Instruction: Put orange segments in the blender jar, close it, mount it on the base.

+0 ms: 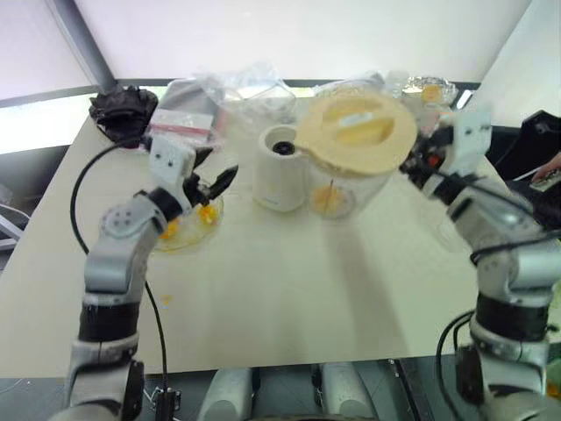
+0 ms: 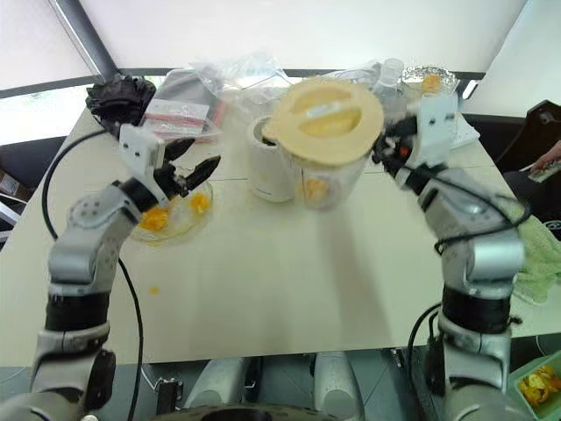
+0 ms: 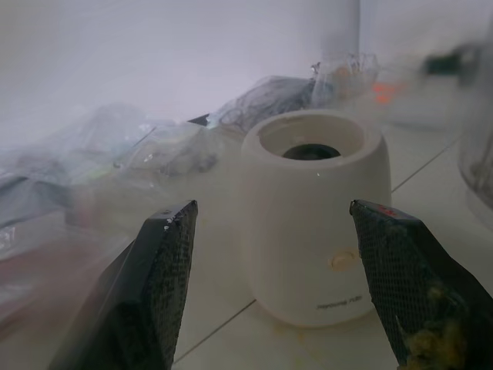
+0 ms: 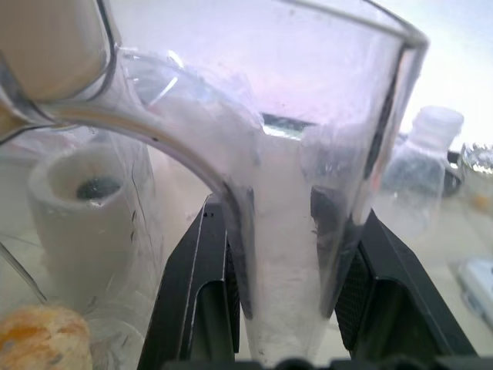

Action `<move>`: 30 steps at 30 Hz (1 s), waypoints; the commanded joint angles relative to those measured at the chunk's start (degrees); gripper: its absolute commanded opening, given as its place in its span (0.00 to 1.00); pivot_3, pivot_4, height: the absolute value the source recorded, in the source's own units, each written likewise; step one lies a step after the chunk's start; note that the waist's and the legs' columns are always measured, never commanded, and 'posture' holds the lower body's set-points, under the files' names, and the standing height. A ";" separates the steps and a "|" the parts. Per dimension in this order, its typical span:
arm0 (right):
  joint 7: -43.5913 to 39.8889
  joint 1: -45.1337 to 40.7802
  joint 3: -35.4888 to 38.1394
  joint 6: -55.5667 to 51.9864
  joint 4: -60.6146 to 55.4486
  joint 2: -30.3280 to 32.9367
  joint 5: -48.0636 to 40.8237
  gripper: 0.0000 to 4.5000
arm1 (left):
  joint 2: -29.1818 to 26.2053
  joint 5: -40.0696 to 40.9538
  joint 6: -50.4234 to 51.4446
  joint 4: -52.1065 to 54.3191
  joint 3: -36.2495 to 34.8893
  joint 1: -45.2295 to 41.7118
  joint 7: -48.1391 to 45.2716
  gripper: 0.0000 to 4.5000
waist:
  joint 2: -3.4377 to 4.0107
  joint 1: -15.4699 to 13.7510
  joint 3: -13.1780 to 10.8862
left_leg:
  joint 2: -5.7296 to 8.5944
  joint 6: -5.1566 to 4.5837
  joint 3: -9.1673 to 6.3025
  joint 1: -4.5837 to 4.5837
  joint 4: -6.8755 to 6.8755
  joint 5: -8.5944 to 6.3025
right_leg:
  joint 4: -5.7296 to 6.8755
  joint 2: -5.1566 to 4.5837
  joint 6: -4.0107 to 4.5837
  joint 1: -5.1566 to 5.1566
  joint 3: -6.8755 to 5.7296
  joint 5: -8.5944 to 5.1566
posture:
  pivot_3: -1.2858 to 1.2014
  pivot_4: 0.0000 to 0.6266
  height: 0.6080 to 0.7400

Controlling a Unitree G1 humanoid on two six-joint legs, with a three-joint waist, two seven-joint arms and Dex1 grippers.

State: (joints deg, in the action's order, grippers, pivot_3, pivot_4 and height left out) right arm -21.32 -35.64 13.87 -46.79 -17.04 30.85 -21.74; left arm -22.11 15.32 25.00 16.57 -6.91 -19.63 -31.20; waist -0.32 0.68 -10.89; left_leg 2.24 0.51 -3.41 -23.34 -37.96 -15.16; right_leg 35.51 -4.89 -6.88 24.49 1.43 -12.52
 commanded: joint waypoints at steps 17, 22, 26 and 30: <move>3.46 -54.14 -4.95 17.36 61.35 -7.93 7.93 0.21 | 5.81 -8.49 -6.80 14.10 6.09 18.63 13.58 0.73 | 0.40 1.32 -0.25 | -0.05 0.07 0.24 -0.08 0.21 0.05 | 0.02 0.08 0.19 0.30 0.10 0.14 | 0.52 0.24 1.00; 2.91 -55.92 -5.19 21.15 68.52 -11.54 8.79 0.21 | 6.21 -9.83 -7.79 13.96 6.14 19.10 15.11 0.73 | 0.39 1.26 -0.26 | 0.01 0.09 0.25 -0.16 0.24 0.06 | -0.04 -0.03 0.18 0.34 0.08 0.14 | 0.52 0.24 1.00; 2.28 -54.32 -5.43 21.61 69.04 -13.20 9.13 0.21 | 6.45 -10.41 -8.26 13.96 6.54 19.11 15.54 0.73 | 0.39 1.27 -0.26 | 0.02 0.10 0.24 -0.15 0.31 0.06 | -0.04 -0.01 0.18 0.38 0.06 0.14 | 0.52 0.24 1.00; 2.06 -52.91 -5.42 20.93 68.23 -14.02 9.25 0.21 | 6.27 -10.90 -8.98 13.67 6.76 18.88 15.43 0.73 | 0.39 1.32 -0.26 | 0.03 0.12 0.23 -0.15 0.32 0.08 | -0.02 0.03 0.18 0.40 0.06 0.14 | 0.52 0.24 1.00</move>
State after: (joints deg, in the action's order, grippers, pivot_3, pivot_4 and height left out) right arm -18.98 -86.94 7.34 -27.61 54.46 16.69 -11.94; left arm -15.65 4.97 17.63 28.02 -0.54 -0.28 -15.99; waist 0.08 2.00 -11.16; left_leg 2.26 0.65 -3.19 -23.49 -37.64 -15.08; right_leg 35.49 -4.85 -6.69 24.89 1.49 -12.38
